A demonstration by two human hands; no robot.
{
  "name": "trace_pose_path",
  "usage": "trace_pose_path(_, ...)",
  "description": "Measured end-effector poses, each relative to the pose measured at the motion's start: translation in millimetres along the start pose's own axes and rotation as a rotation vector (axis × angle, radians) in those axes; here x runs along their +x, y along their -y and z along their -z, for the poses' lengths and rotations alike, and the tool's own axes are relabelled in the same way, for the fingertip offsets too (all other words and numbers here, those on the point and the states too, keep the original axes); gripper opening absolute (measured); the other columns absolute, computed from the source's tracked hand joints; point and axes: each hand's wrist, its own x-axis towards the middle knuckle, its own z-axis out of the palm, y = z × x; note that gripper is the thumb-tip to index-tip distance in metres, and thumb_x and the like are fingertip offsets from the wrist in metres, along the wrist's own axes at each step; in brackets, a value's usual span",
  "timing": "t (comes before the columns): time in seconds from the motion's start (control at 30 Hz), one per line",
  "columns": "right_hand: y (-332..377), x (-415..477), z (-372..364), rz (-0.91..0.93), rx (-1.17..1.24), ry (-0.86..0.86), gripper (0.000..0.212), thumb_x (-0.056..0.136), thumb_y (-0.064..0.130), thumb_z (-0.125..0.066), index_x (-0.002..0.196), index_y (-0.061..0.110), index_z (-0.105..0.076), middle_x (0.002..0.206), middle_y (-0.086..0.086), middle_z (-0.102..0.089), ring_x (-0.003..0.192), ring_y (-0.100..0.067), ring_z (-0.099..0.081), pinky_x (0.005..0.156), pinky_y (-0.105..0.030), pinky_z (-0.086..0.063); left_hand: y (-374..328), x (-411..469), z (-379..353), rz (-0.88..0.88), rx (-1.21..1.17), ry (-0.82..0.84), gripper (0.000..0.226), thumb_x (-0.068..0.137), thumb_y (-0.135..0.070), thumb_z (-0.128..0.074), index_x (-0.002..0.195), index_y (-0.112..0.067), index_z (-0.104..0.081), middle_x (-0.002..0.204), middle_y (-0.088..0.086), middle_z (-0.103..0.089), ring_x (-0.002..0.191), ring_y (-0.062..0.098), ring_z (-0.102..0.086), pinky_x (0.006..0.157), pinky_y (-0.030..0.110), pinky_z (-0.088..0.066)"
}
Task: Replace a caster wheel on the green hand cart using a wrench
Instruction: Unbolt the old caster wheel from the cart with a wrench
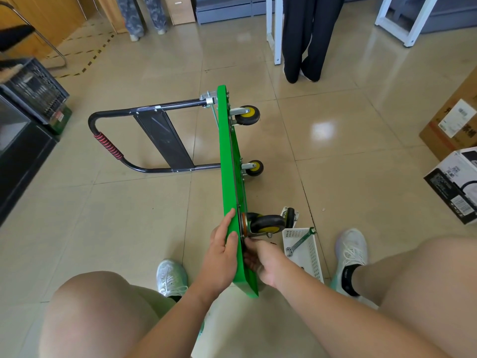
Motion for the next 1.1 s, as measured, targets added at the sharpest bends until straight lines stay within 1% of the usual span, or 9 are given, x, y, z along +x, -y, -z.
trace_pose_path(0.07,-1.7,1.0,-0.2,0.03,-0.031,0.002,0.018,0.098,0.018,-0.066,0.111,0.008,-0.073,0.09,-0.008,-0.077,0.071,-0.02,-0.072,0.065,-0.031,-0.058,0.0,0.4,0.1,0.004,-0.002,-0.005,0.051,0.112,-0.025,-0.036,0.155,-0.053,-0.034,0.157,-0.012,-0.04,0.139,-0.006,-0.04,0.127,0.033,-0.025)
trace_pose_path(0.2,-0.4,5.1,-3.3,0.052,-0.034,-0.033,0.014,0.098,0.006,-0.062,0.109,0.005,-0.07,0.102,-0.015,-0.074,0.091,-0.029,-0.07,0.089,-0.044,-0.059,-0.3,-0.2,0.7,-0.004,0.01,0.005,0.051,0.112,-0.025,-0.036,0.153,-0.056,-0.033,0.156,-0.014,-0.04,0.132,-0.021,-0.036,0.126,0.03,-0.024)
trace_pose_path(0.27,2.4,5.5,-4.7,0.039,-0.046,-0.038,0.017,0.098,0.002,-0.059,0.11,0.005,-0.071,0.11,-0.017,-0.073,0.099,-0.032,-0.068,0.095,-0.045,-0.057,-0.4,0.0,0.8,-0.004,0.009,0.007,0.051,0.112,-0.025,-0.036,0.154,-0.055,-0.033,0.156,-0.013,-0.04,0.131,-0.023,-0.035,0.124,0.027,-0.024)
trace_pose_path(0.4,2.4,7.2,-3.6,-0.002,-0.033,-0.038,0.019,0.096,0.003,-0.06,0.11,0.007,-0.073,0.109,-0.015,-0.075,0.101,-0.033,-0.07,0.095,-0.046,-0.057,0.2,0.1,0.4,0.006,-0.001,0.007,0.051,0.113,-0.025,-0.035,0.156,-0.053,-0.033,0.157,-0.012,-0.04,0.139,-0.004,-0.04,0.127,0.033,-0.025)
trace_pose_path(0.47,0.9,8.7,-2.8,-0.01,-0.058,-0.046,0.021,0.094,0.007,-0.063,0.113,0.007,-0.072,0.112,-0.017,-0.075,0.101,-0.033,-0.069,0.098,-0.047,-0.056,0.7,0.3,0.5,0.007,-0.005,0.008,0.051,0.113,-0.026,-0.035,0.156,-0.053,-0.032,0.157,-0.012,-0.039,0.14,-0.001,-0.04,0.127,0.034,-0.026)
trace_pose_path(0.6,1.9,5.8,-3.3,0.006,-0.133,-0.071,0.026,0.091,0.01,-0.064,0.115,0.006,-0.071,0.091,-0.011,-0.073,0.076,-0.023,-0.062,0.069,-0.034,-0.057,1.5,0.8,0.3,-0.01,-0.001,0.019,0.051,0.113,-0.027,-0.035,0.153,-0.058,-0.032,0.157,-0.013,-0.039,0.131,-0.021,-0.037,0.123,0.027,-0.026)
trace_pose_path(0.77,3.3,-0.1,-1.7,0.045,-0.061,0.005,0.025,0.094,0.005,-0.061,0.118,0.004,-0.07,0.102,-0.014,-0.073,0.09,-0.028,-0.066,0.082,-0.037,-0.058,4.9,1.9,-0.6,-0.032,0.006,0.013,0.051,0.112,-0.028,-0.036,0.144,-0.068,-0.032,0.156,-0.015,-0.039,0.121,-0.036,-0.033,0.115,0.021,-0.025)
trace_pose_path(0.9,1.4,-6.1,-0.6,0.095,-0.09,0.034,0.017,0.098,0.014,-0.064,0.112,0.006,-0.072,0.105,-0.015,-0.076,0.09,-0.027,-0.07,0.08,-0.037,-0.059,6.2,2.3,-1.0,-0.033,0.008,0.014,0.052,0.112,-0.031,-0.036,0.14,-0.075,-0.03,0.155,-0.016,-0.039,0.12,-0.035,-0.034,0.112,0.021,-0.027)
trace_pose_path(1.1,2.7,-2.1,-2.3,0.119,-0.128,-0.025,0.018,0.098,0.001,-0.06,0.105,0.009,-0.074,0.101,-0.013,-0.077,0.096,-0.029,-0.072,0.075,-0.037,-0.058,5.3,2.4,-1.4,-0.029,0.013,0.006,0.051,0.112,-0.028,-0.036,0.144,-0.068,-0.031,0.155,-0.016,-0.039,0.12,-0.036,-0.033,0.107,0.011,-0.025)
